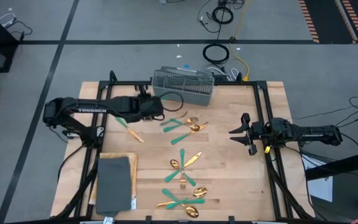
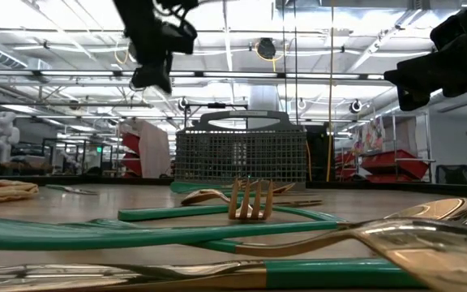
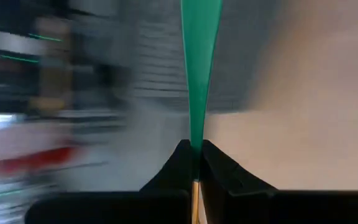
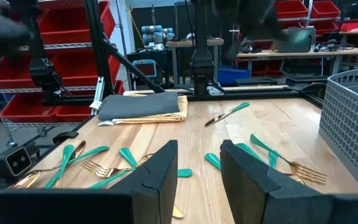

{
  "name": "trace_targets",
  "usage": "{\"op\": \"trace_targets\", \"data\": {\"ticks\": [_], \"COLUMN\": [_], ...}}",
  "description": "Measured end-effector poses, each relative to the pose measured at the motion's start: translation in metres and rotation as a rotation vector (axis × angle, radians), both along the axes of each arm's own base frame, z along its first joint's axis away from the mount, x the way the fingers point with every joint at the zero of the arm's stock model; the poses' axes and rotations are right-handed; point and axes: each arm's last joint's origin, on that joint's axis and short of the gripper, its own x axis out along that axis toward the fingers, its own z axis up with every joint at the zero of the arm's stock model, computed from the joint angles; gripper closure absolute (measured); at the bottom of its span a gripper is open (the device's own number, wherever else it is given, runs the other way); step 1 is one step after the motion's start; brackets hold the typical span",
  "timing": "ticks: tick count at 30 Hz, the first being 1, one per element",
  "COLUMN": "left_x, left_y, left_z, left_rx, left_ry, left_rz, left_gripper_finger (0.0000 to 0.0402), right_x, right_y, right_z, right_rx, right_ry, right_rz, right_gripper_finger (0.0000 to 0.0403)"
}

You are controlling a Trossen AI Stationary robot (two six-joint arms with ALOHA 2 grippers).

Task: Sort silverware
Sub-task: Put the green fork into the gray silverware basket

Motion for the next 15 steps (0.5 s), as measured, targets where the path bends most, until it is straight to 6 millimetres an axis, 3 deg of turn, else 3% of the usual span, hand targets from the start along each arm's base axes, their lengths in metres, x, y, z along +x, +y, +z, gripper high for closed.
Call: {"op": "trace_targets", "data": {"ticks": [3,5,8,15], "left_x": [0.009,0.013,0.015,0.013], "left_y": [0.010,0.017,0.026,0.062], "left_z": [0.017,0.025,0.027,0.007], "left_rx": [0.328,0.432,0.419,0.337], "left_ry": [0.184,0.355,0.460,0.654], "left_rz": [0.072,0.106,0.061,0.058], "left_gripper_finger": [0.0391,0.0391,0.0391,0.0391], "right_x": [0.000,0.000,0.000,0.000], "right_y": [0.000,0.000,0.000,0.000], "right_z": [0.000,0.000,0.000,0.000], "right_rx": [0.000,0.001,0.001,0.019], "right_ry": [0.000,0.000,0.000,0.002], "right_rz": [0.000,0.000,0.000,0.000], "right_gripper_finger": [0.0293,0.0293,0.0293,0.0293]}}
